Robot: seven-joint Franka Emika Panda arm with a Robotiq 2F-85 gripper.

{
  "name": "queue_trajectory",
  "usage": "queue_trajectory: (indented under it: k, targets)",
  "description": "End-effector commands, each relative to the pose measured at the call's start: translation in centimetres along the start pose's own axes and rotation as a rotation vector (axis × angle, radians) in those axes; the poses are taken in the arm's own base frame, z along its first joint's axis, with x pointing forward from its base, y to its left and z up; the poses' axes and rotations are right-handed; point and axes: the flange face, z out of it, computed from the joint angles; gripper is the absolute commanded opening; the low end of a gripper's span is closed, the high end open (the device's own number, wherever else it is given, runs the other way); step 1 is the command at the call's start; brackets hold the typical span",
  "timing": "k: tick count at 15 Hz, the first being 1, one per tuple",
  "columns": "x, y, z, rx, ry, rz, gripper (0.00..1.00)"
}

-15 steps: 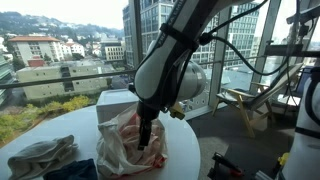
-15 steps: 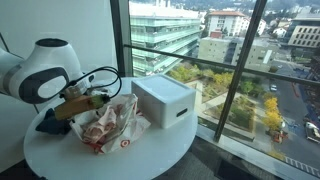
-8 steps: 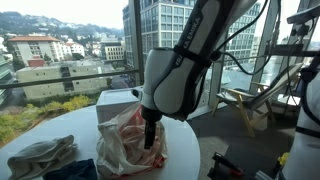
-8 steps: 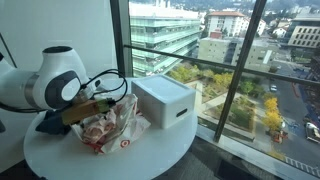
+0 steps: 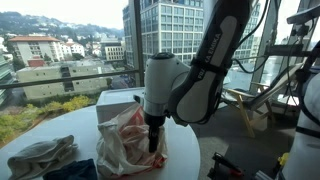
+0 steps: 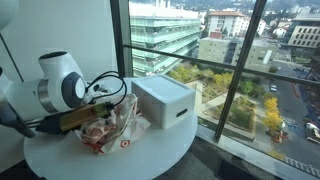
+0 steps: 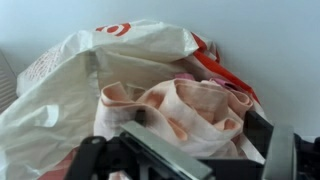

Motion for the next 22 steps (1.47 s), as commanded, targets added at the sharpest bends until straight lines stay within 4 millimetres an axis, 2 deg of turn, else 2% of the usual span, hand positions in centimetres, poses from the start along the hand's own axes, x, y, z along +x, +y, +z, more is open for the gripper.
queue_trajectory:
  k: [1, 5, 10, 11, 12, 18, 20, 22]
  targets:
    - [0.6, -0.2, 0.1, -0.032, 0.003, 0.005, 1.0]
    - [1.4, -0.6, 0.8, -0.061, -0.003, 0.007, 1.0]
    - [1.9, -0.7, 2.7, -0.066, -0.025, 0.02, 1.0]
    - [2.0, -0.7, 3.0, -0.066, -0.024, 0.02, 0.75]
    - [2.1, -0.7, 3.3, -0.07, -0.024, 0.021, 0.73]
    - [2.3, -0.6, 4.5, -0.08, -0.027, 0.029, 0.27]
    - [2.5, -0.6, 4.1, -0.101, -0.024, 0.024, 0.12]
    - [2.8, -0.5, 2.9, -0.141, -0.005, 0.02, 0.0]
